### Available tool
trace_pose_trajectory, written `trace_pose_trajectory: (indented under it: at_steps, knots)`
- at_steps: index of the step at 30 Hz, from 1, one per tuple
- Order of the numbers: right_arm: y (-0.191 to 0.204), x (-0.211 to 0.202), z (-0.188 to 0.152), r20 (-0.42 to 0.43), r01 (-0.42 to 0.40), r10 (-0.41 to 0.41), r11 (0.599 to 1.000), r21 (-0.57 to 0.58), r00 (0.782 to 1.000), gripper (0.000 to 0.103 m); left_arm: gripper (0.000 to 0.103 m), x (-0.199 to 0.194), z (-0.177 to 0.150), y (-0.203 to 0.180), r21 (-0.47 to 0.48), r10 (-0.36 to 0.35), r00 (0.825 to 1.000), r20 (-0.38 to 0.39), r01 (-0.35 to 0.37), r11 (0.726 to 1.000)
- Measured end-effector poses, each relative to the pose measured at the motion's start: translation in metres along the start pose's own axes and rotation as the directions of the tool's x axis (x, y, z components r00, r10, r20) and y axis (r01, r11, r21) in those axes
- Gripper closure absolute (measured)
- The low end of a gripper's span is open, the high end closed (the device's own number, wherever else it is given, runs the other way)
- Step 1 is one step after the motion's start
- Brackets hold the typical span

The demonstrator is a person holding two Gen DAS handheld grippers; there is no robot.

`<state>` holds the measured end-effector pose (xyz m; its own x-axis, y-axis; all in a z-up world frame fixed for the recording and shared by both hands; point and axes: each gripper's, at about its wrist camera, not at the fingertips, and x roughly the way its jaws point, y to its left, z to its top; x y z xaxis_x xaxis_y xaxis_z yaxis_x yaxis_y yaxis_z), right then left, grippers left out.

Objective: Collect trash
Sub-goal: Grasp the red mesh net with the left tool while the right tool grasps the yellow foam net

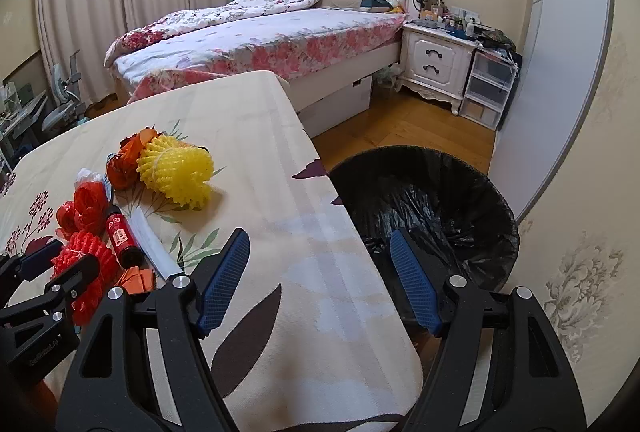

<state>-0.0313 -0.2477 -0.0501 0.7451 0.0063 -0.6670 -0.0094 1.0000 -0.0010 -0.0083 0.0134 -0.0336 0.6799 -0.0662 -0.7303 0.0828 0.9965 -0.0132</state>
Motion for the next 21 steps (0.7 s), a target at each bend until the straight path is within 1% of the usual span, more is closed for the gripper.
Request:
trace_pose_trajectory:
  at_steps: [4,7,13,16,21]
  knots:
    - [0.004,0.001,0.0,-0.004,-0.006,0.006,1.0,-0.004,1.0,0.032,0.059,-0.007,0.0,0.0,0.014,-0.006,1.0,0.023,0.006,1.0]
    - [0.009,0.0,0.0,-0.001,-0.013,0.013,1.0,-0.013,1.0,0.032,0.06,-0.013,0.0,0.004,0.004,-0.012,0.999,0.035,0.012,1.0]
    - [0.023,0.003,0.007,0.001,-0.044,0.044,0.998,-0.035,0.999,0.032,0.061,-0.03,0.005,0.023,-0.035,0.006,0.997,0.075,-0.004,0.999]
    - [0.035,0.005,0.015,0.008,-0.069,0.069,0.996,-0.056,0.998,0.032,0.06,-0.038,0.01,0.037,-0.064,0.029,0.994,0.101,-0.022,0.998]
    - [0.058,0.014,0.025,0.009,-0.105,0.107,0.988,-0.111,0.994,0.032,0.061,-0.038,0.015,0.062,-0.097,0.086,0.99,0.114,-0.075,0.993]
